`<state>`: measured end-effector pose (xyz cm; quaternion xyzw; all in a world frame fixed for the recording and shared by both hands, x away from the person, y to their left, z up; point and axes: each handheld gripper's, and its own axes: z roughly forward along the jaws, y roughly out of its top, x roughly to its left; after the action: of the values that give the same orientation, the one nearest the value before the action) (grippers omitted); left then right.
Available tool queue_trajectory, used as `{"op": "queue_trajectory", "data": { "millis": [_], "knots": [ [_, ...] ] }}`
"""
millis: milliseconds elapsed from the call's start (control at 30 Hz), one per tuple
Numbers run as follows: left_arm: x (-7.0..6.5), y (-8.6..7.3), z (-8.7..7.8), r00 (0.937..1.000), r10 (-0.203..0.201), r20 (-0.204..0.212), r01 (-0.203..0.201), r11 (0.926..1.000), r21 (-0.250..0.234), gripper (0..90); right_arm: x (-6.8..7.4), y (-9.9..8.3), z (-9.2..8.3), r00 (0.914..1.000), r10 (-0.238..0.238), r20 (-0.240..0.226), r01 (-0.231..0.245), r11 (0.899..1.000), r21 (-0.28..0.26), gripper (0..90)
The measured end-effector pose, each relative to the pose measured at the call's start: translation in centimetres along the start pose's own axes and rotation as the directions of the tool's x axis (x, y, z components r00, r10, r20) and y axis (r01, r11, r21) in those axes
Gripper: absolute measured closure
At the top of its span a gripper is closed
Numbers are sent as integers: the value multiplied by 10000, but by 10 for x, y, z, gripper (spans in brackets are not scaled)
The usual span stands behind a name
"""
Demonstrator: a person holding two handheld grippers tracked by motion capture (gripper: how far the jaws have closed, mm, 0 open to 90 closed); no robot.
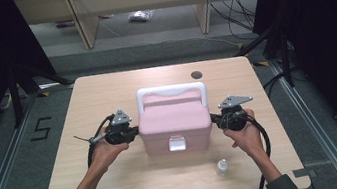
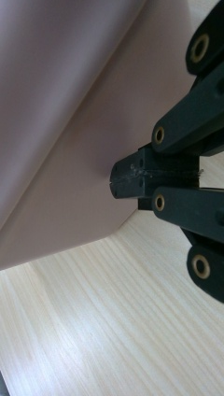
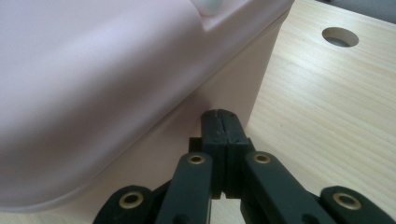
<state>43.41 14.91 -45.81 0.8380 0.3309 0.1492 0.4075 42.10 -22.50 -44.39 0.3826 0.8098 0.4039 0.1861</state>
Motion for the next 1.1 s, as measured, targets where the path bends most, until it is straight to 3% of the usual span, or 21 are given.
{"op": "queue_trajectory", "data": {
  "millis": [33,67,133,333,400,600,633,767,933,1033,1067,1100],
  "knots": [
    [0,0,0,10000,0,0,0,10000,0,900,0,0,0,10000,0,0,0,10000,0,900],
    [-1,0,0,10000,69,0,-69,10000,58,900,1,-1,-2,9994,329,-70,-328,9994,125,900],
    [-2,0,0,9999,115,-23,-114,9999,64,900,0,-1,-3,9999,169,9,-169,9998,61,900],
    [-4,0,-1,9997,221,101,-222,9997,71,900,2,-4,-6,9992,358,-149,-355,9992,176,900],
    [-6,-1,-1,9998,193,29,-193,9998,5,900,0,-4,-6,10000,-3,-20,4,10000,90,900],
    [-6,-1,-2,9996,265,106,-266,9996,81,900,0,-4,-6,10000,-30,36,30,10000,34,900],
    [-6,-2,-2,9997,216,147,-216,9998,51,900,3,-4,-7,9993,361,-90,-360,9992,148,900],
    [-7,-2,-3,9996,255,138,-256,9996,70,900,1,-4,-7,10000,-30,39,30,10000,73,900],
    [-8,-2,-3,9997,229,118,-230,9997,32,899,5,-5,-8,9996,262,-59,-261,9995,169,900],
    [-8,-2,-3,9997,255,68,-256,9996,68,900,4,-7,-8,10000,33,1,-33,10000,26,900],
    [-9,-2,-4,9995,304,80,-305,9995,92,900,5,-7,-9,9993,358,-135,-357,9993,87,900],
    [-9,-2,-4,9995,304,80,-305,9995,92,900,5,-7,-9,9993,358,-135,-357,9993,87,900]
  ]
}}
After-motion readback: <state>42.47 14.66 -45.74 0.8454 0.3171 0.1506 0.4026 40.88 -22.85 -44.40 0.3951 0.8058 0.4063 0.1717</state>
